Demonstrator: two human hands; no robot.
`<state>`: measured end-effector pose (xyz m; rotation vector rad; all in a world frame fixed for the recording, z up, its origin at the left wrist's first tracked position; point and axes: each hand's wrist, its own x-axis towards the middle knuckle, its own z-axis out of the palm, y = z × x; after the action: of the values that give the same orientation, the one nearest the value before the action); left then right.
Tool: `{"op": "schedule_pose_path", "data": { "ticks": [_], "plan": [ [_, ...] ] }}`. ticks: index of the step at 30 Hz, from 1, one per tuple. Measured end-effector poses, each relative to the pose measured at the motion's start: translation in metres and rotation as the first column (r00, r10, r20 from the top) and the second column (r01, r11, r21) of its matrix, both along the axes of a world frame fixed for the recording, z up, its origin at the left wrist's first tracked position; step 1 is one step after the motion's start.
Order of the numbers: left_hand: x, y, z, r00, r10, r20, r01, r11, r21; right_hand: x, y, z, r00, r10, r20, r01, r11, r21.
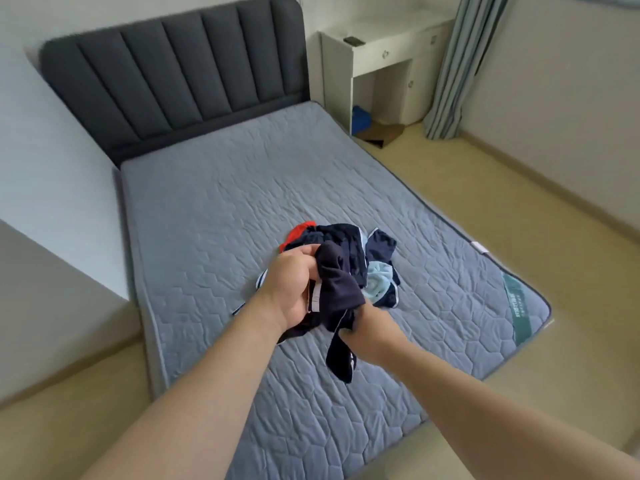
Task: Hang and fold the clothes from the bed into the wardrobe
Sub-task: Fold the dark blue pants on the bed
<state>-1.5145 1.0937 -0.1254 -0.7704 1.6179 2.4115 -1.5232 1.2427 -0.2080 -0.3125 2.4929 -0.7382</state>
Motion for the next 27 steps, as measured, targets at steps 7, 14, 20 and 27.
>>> {"op": "schedule_pose_path", "data": {
  "ticks": [7,14,20,27],
  "plan": [
    [0.042,-0.002,0.093,0.966,0.032,-0.256,0.006,0.99,0.144,0.025,-0.006,0.033,0.991,-0.013,0.135,0.019,0.999,-0.045],
    [0.074,-0.027,0.124,0.922,0.244,-0.3,-0.191,0.962,0.195,0.052,-0.024,0.048,0.982,0.053,0.184,-0.059,0.998,0.03],
    [0.088,-0.071,0.086,0.932,0.353,-0.085,-0.361,0.927,-0.1,0.034,-0.028,0.082,0.952,-0.267,0.149,0.295,0.928,-0.225],
    [0.093,-0.063,0.035,0.97,0.238,-0.043,-0.201,0.693,-0.693,0.016,-0.046,0.157,0.926,-0.309,0.218,0.377,0.721,-0.581]
  ]
}}
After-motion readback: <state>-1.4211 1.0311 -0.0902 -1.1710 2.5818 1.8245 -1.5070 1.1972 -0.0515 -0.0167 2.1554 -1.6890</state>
